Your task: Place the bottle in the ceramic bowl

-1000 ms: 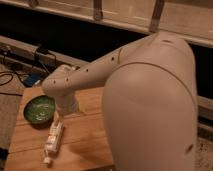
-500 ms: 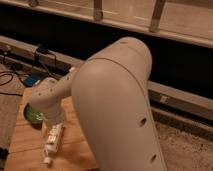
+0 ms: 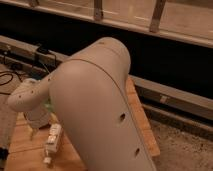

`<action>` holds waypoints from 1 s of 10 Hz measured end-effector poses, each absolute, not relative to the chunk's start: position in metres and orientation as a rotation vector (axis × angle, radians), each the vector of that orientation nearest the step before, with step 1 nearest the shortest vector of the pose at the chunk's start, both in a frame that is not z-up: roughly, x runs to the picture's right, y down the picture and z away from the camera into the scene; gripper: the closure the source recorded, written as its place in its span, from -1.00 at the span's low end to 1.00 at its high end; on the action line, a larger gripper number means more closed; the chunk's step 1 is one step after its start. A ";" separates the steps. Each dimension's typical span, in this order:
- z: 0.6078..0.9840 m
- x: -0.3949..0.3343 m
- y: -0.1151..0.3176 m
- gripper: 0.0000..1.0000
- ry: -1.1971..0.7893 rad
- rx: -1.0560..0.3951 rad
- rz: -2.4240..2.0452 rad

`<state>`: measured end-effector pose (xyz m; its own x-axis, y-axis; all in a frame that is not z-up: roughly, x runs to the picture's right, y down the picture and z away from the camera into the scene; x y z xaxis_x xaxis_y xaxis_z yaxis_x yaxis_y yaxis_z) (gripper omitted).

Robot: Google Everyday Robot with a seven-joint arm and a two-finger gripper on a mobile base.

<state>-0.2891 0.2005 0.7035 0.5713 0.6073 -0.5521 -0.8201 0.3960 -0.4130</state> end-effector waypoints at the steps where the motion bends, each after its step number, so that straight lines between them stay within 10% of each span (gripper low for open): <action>1: 0.704 -0.288 0.200 -0.60 0.340 -0.713 0.927; 10: 0.742 -0.266 0.213 -0.60 0.412 -0.667 0.991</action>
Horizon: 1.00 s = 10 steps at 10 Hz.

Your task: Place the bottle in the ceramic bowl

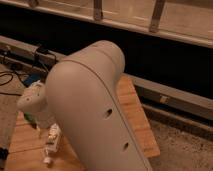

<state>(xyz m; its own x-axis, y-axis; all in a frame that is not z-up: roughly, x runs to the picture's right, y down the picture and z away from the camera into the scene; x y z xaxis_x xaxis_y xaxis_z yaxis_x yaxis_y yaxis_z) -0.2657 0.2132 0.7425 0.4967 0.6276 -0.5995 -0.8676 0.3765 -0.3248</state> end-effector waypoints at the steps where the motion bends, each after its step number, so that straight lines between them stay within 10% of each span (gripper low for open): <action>1: 0.745 -0.263 0.215 -0.60 0.415 -0.670 1.000; 10: 0.773 -0.298 0.253 -0.60 0.464 -0.760 0.905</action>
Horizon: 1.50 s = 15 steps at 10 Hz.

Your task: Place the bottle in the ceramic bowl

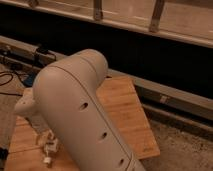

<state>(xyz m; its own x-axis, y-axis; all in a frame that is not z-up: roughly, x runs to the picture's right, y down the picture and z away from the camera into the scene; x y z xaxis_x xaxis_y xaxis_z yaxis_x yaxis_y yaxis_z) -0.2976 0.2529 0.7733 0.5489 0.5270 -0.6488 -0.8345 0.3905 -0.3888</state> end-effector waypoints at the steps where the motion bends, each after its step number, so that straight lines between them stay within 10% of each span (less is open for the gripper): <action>1: 0.778 -0.297 0.256 -0.60 0.472 -0.783 0.894; 4: 0.780 -0.300 0.257 -0.49 0.470 -0.796 0.886; 11: 0.784 -0.302 0.261 0.89 0.487 -0.806 0.844; 15: 0.784 -0.300 0.260 1.00 0.489 -0.807 0.849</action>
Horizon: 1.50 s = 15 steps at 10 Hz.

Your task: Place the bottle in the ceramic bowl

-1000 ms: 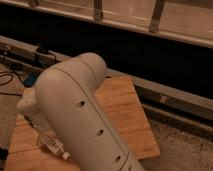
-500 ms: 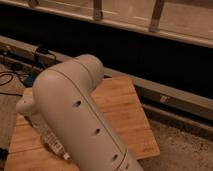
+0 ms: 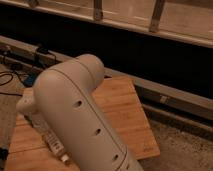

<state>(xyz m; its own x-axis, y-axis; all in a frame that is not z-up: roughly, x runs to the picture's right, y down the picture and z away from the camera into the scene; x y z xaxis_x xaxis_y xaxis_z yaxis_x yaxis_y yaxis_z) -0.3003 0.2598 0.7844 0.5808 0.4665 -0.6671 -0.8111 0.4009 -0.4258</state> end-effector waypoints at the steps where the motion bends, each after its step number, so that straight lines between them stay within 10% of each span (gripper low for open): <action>1: 0.784 -0.300 0.260 1.00 0.489 -0.807 0.849; 15: 0.696 -0.345 0.044 1.00 -0.013 -0.581 0.664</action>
